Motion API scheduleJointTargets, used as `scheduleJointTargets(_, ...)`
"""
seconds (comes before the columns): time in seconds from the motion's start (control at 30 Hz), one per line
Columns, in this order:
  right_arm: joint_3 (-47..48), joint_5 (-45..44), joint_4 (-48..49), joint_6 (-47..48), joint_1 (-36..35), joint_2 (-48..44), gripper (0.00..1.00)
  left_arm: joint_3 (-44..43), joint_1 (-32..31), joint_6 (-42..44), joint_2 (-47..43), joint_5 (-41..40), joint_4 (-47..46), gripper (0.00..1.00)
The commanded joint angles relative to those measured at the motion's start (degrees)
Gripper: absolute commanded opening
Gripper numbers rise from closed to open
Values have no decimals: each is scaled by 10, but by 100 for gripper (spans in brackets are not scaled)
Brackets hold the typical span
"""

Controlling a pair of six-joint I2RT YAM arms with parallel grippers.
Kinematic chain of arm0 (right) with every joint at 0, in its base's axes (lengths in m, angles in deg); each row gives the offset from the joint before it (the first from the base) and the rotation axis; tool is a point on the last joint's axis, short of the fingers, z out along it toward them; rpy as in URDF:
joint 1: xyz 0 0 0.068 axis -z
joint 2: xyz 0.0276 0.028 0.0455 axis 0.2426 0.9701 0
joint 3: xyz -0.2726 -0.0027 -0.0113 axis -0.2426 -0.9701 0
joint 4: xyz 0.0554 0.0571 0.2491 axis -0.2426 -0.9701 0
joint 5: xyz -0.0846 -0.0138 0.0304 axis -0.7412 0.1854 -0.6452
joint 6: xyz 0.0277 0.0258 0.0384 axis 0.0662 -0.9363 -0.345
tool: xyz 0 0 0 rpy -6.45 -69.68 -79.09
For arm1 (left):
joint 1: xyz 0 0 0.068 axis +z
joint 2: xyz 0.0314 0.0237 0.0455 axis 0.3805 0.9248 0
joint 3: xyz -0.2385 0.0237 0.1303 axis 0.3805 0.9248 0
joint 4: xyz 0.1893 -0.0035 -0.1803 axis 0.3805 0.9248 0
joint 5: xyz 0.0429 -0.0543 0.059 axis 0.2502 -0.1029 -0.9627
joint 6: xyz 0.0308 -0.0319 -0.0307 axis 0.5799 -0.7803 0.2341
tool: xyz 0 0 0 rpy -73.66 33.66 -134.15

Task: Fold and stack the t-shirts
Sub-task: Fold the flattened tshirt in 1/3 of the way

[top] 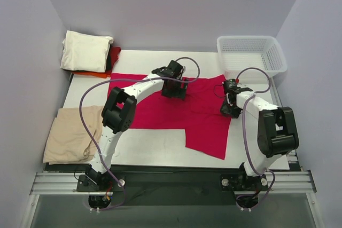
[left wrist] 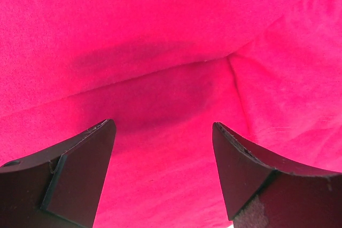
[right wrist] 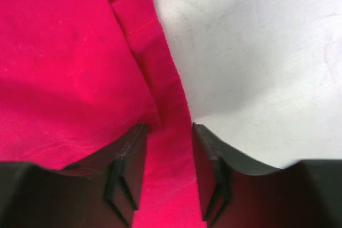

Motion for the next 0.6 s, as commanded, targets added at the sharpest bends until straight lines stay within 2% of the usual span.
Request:
scheduleJointTargets(0.0, 33, -36, -39, -8, -8, -11, 41, 10, 3, 8, -40, -12, -10, 84)
scheduleJointTargets(0.27, 99, -69, -63, 16, -78, -19, 44, 73, 22, -11, -92, -65, -16, 84)
scheduleJointTargets(0.57, 194, -26, -68, 27, -132, 92, 44, 220, 107, -38, -210, -79, -16, 84)
